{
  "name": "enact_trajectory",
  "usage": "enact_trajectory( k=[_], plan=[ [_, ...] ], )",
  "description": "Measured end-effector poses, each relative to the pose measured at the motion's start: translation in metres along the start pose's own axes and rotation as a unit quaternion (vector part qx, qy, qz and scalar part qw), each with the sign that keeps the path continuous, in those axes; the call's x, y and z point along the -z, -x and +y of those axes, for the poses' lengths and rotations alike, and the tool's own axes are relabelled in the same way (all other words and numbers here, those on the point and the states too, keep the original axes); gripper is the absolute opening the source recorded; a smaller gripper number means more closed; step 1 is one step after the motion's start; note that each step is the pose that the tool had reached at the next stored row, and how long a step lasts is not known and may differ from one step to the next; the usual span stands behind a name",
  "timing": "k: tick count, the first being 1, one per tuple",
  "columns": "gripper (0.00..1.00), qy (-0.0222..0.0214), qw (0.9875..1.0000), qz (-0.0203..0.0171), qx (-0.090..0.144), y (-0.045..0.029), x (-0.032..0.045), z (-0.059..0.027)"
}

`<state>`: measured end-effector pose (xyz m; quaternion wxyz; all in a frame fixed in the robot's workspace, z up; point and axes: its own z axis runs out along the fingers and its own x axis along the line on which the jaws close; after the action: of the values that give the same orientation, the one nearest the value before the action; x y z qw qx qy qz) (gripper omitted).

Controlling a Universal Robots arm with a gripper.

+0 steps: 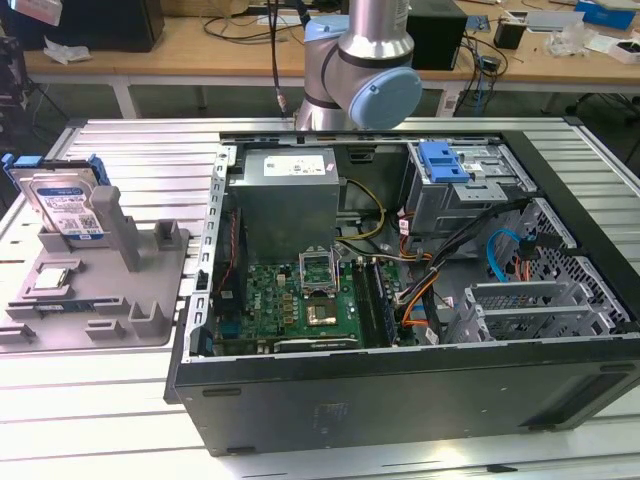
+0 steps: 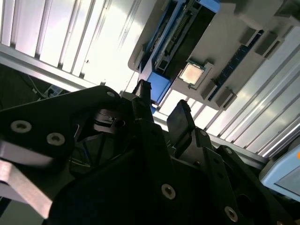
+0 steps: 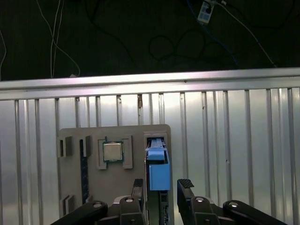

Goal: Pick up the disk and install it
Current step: 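Pick up the disk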

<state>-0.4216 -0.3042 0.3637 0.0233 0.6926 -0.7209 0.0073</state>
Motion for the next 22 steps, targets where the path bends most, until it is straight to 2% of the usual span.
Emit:
enact_trajectory(
  k=[22],
  plan=[
    [0.42,-0.0001,1.0,0.0,0.0,-0.0039,-0.0142,-0.0009]
  ],
)
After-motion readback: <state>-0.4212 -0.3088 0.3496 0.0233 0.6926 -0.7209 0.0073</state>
